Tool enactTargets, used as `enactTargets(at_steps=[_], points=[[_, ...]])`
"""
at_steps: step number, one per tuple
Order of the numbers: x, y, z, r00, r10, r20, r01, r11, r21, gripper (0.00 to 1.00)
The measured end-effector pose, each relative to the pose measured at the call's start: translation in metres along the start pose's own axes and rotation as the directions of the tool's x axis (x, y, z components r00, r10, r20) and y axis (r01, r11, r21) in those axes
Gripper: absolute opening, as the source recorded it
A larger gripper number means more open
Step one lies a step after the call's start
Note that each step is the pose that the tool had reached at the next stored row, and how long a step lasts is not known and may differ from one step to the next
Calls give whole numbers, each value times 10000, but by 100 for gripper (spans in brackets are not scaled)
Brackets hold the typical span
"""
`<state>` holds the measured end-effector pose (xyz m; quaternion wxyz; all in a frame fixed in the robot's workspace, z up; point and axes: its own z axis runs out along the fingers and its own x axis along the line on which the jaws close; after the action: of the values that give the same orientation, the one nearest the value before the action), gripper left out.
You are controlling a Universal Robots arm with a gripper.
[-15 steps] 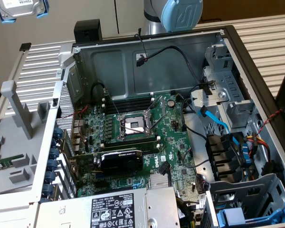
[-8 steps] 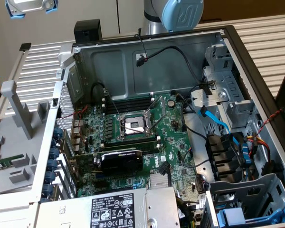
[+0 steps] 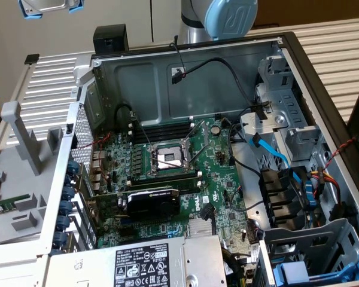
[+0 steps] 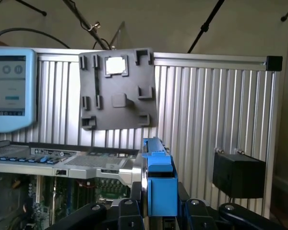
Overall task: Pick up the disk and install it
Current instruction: 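Pick up the disk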
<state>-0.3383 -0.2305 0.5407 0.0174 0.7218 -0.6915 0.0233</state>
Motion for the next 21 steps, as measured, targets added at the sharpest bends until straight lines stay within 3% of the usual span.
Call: enactTargets(at_steps=[6, 21], points=[[41, -112, -37, 10000, 0, 0, 0, 10000, 3, 37], [322, -170, -58, 10000, 11, 1, -11, 10000, 3, 37]])
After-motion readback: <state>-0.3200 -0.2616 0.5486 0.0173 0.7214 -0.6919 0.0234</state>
